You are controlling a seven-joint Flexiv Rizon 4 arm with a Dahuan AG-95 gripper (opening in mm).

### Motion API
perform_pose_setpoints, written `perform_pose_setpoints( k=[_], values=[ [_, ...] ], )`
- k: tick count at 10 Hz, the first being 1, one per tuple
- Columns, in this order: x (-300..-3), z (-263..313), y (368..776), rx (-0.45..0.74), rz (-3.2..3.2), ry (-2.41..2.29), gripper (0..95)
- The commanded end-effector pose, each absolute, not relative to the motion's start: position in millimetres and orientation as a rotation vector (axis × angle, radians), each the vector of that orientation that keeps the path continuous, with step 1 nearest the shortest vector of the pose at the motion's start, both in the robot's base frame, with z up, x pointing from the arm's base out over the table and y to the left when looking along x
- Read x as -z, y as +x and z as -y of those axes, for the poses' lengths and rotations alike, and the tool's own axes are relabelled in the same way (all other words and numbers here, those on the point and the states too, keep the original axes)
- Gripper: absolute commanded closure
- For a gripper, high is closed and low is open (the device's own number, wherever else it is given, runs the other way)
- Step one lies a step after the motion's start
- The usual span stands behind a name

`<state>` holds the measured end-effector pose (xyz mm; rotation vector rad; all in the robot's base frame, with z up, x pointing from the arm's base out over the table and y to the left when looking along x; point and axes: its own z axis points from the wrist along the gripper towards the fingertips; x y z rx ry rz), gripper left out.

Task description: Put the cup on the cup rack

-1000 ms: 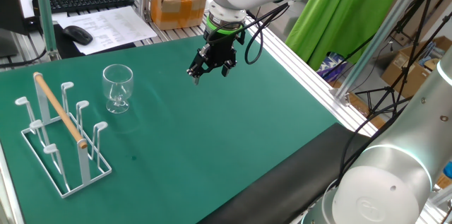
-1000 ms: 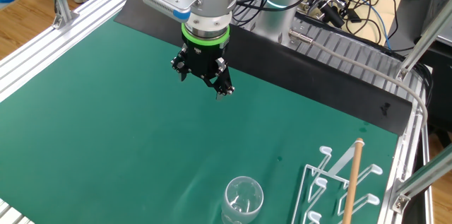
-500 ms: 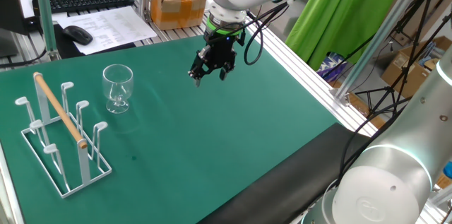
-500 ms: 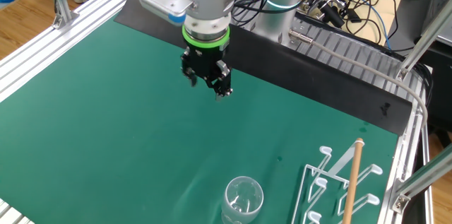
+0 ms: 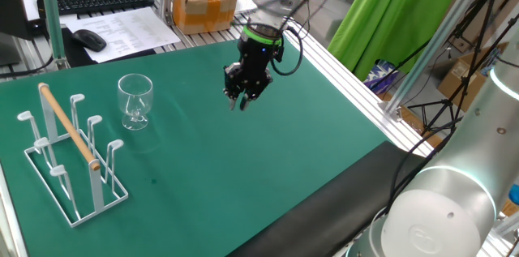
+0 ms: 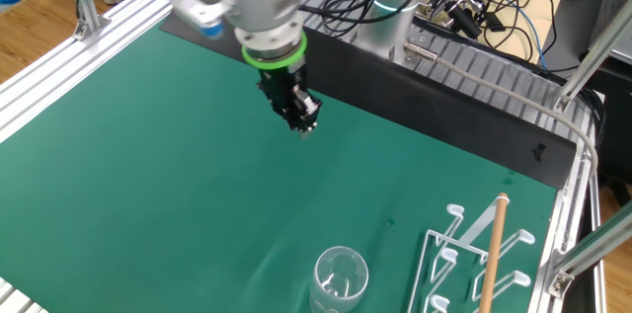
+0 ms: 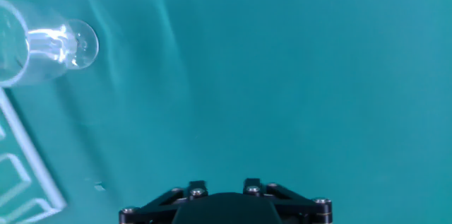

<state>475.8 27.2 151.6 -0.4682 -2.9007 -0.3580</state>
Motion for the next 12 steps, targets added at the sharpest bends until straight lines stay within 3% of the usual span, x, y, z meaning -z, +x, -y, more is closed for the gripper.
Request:
perform_pose_setpoints(
  k=[1,7,12],
  values=[
    [-151,-56,471,0.444,2.822,-0.664,95.0],
    [-153,-80,469,0.330,2.926,-0.677,95.0],
    [-152,-80,473,0.326,2.933,-0.665,95.0]
  ],
)
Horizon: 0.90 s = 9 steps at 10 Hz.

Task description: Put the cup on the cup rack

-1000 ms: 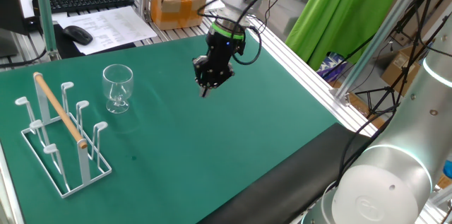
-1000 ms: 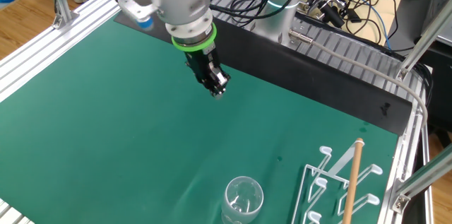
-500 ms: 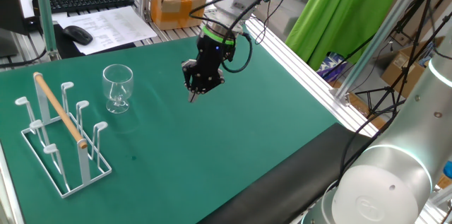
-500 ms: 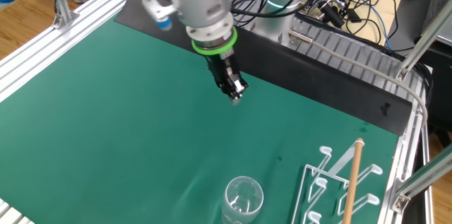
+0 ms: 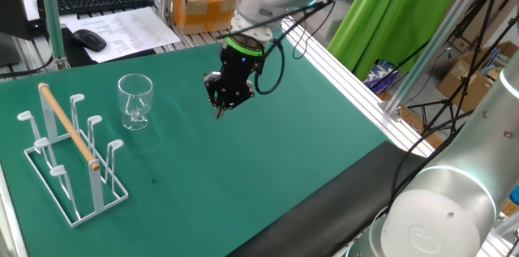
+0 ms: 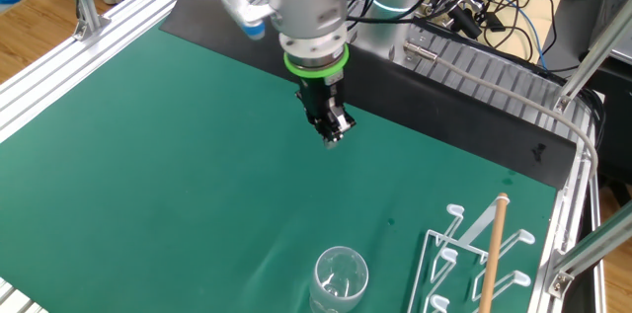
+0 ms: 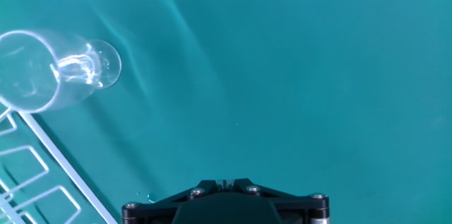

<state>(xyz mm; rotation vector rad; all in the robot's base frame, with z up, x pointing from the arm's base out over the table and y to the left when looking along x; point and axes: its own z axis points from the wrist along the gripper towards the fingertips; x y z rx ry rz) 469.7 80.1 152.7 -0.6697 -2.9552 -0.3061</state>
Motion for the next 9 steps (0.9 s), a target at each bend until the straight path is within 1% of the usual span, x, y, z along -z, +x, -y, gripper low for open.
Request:
perform_pose_setpoints(
  k=[1,4,7,9],
  values=[
    [-152,-80,475,0.331,2.930,-0.659,95.0],
    [-147,-98,485,0.325,2.936,-0.656,95.0],
    [-154,-110,486,0.314,2.929,-0.689,95.0],
    [-152,-110,489,0.324,2.936,-0.681,95.0]
  ],
)
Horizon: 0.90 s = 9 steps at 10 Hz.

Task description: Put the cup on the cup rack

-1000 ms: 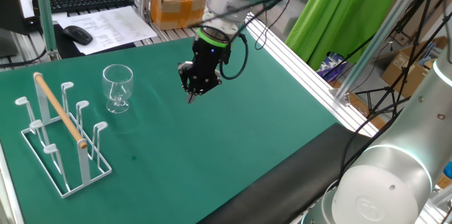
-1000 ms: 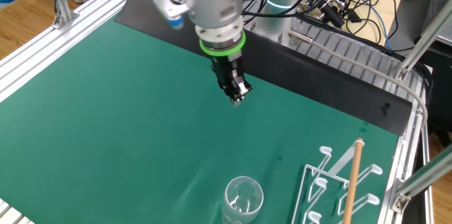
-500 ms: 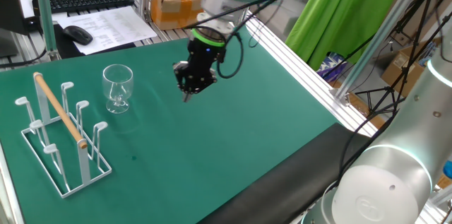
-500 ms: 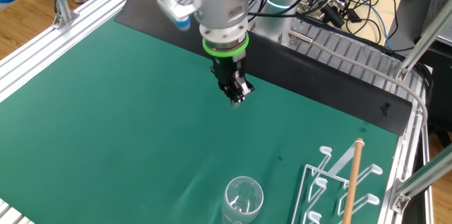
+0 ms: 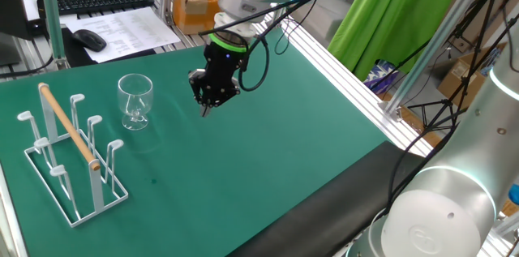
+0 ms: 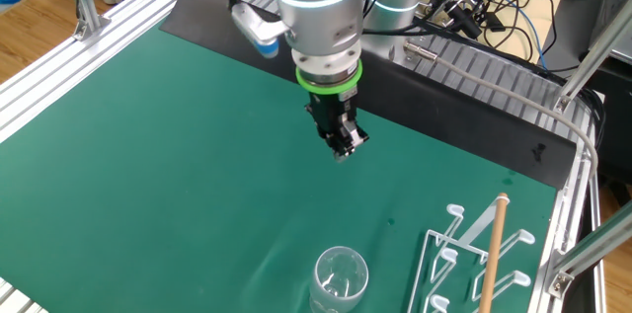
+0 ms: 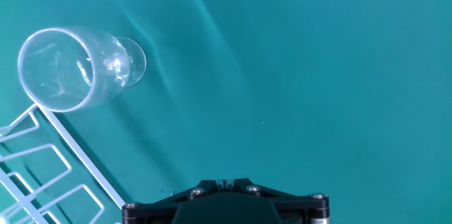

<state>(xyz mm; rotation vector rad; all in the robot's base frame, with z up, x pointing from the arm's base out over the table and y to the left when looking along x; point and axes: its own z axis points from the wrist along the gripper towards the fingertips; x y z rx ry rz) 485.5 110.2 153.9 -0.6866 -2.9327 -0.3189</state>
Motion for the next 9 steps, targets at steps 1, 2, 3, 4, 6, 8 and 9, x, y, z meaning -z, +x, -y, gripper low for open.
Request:
perform_pose_setpoints(
  k=[1,2,3,4,6,8,9],
  values=[
    [-150.5,-109.8,491.3,0.326,2.940,-0.683,95.0],
    [-150.4,-109.6,492.5,0.327,2.938,-0.697,95.0],
    [-150.7,-110.4,492.3,0.325,2.926,-0.734,95.0],
    [-149.1,-110.8,492.6,0.335,2.908,-0.774,95.0],
    [-145.5,-109.7,497.9,0.320,2.914,-0.783,95.0],
    [-149.2,-108.7,500.8,0.329,2.906,-0.784,95.0],
    [-149.8,-109.8,500.4,0.322,2.906,-0.790,95.0]
  ],
)
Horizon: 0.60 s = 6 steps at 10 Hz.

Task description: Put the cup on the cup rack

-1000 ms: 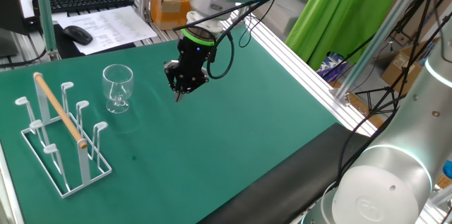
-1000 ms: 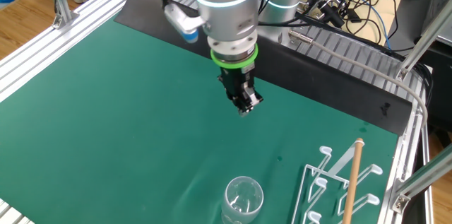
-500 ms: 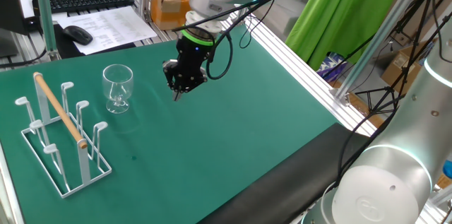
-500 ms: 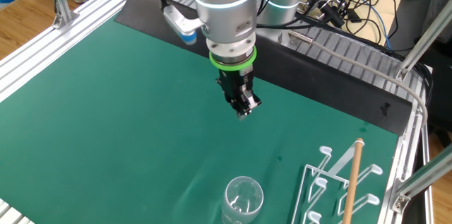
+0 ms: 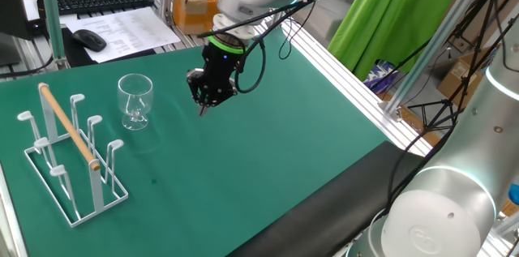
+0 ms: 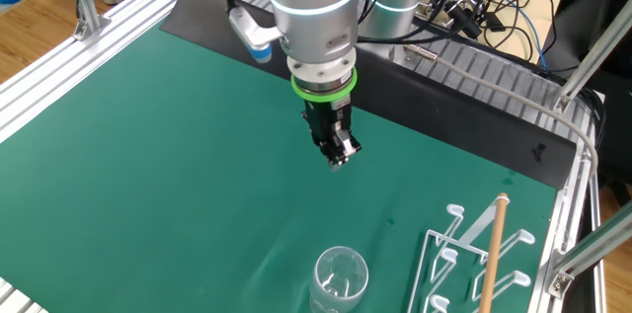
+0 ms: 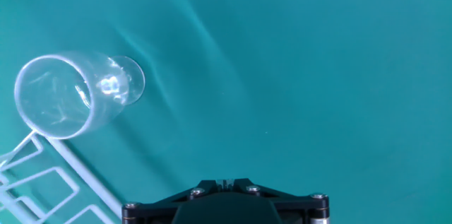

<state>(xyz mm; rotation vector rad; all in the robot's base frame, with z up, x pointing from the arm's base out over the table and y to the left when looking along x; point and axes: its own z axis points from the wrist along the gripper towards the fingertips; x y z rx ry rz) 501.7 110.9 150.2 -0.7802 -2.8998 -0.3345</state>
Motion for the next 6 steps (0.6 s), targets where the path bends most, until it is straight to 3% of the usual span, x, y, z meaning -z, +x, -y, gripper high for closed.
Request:
perform_pose_setpoints(
  k=[1,6],
  values=[
    [-151.0,-110.9,500.3,0.319,2.902,-0.813,95.0],
    [-152.5,-110.7,502.2,0.329,2.880,-0.847,95.0]
  ],
)
